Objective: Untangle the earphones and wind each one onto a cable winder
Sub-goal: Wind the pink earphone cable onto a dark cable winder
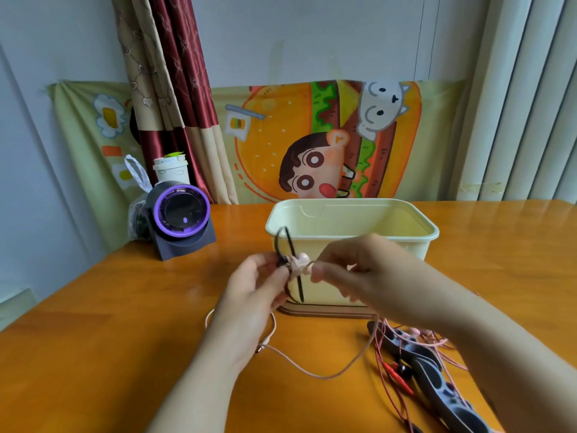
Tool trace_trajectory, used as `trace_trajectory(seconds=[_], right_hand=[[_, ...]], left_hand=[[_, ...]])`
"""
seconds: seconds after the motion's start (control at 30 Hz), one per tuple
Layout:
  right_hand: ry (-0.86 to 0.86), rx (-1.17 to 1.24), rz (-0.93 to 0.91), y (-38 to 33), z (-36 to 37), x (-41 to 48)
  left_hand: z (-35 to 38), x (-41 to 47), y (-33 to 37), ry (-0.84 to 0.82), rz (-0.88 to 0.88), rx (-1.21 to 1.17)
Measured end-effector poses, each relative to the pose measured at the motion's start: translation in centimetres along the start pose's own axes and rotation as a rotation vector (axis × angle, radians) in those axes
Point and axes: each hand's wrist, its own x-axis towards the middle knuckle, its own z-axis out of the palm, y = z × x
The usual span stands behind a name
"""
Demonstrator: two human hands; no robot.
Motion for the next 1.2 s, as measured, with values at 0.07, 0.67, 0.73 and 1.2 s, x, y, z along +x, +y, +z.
trace_trajectory(seconds=[0.07,0.67,0.73,1.2], right_hand=[[0.07,0.023,0.029,0.3,-0.9,0.0],[0.09,0.685,0.201,3.7,0.9,2.3],[0.11,0.682,0.214,3.8,0.9,2.7],[-0.152,0.225,0.104,2.5,3.8,2.7]], left_hand=[[0.2,-0.2,-0.2,-0.139,-0.012,0.142],[0.1,-1.0,1.2,-0.478,-0.224,-0.197],[0.0,-0.9,1.1,-0.451,-0.224,-0.216],[0.0,0.3,1.4,-0.003,-0.126,-0.713]])
